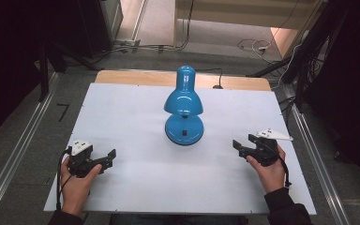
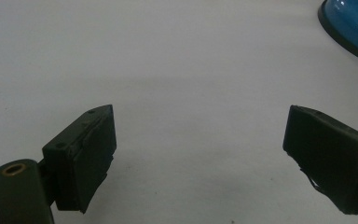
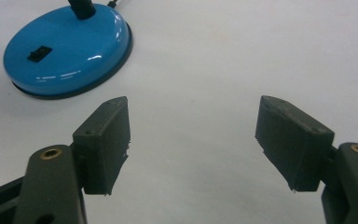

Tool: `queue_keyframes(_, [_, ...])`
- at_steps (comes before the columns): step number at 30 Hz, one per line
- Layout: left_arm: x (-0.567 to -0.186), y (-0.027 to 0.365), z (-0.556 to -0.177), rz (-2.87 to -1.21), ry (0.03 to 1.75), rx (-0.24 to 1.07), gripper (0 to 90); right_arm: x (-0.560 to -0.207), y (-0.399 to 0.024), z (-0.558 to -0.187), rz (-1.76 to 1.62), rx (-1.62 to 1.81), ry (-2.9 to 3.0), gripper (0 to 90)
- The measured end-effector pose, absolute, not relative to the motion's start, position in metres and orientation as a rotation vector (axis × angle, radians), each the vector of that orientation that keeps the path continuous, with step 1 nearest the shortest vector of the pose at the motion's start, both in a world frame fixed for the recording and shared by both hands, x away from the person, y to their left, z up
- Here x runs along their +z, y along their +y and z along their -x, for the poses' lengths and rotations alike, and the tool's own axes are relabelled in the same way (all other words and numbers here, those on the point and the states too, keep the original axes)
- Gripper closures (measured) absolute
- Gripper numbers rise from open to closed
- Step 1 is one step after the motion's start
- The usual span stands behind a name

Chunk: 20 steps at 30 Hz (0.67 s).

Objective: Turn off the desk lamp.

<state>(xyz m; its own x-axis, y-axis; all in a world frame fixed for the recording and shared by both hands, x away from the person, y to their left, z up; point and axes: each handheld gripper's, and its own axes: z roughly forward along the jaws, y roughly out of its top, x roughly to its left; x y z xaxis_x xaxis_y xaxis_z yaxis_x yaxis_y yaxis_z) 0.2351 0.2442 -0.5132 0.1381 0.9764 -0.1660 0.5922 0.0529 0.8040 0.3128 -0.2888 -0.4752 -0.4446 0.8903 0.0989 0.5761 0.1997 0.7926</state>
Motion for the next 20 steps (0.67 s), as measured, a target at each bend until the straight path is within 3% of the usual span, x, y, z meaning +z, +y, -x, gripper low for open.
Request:
queue_keyframes(15, [-0.515, 0.247, -0.236, -1.631, 1.561, 0.607, 10.1, -0.492, -0.340, -0.294, -1.454, 0.978, 2.011, 22.9])
queue_keyframes(20, [-0.520, 0.248, -0.240, -1.660, 1.601, 0.649, 10.1, -0.504, -0.367, -0.295, -1.517, 0.836, 1.940, 15.5])
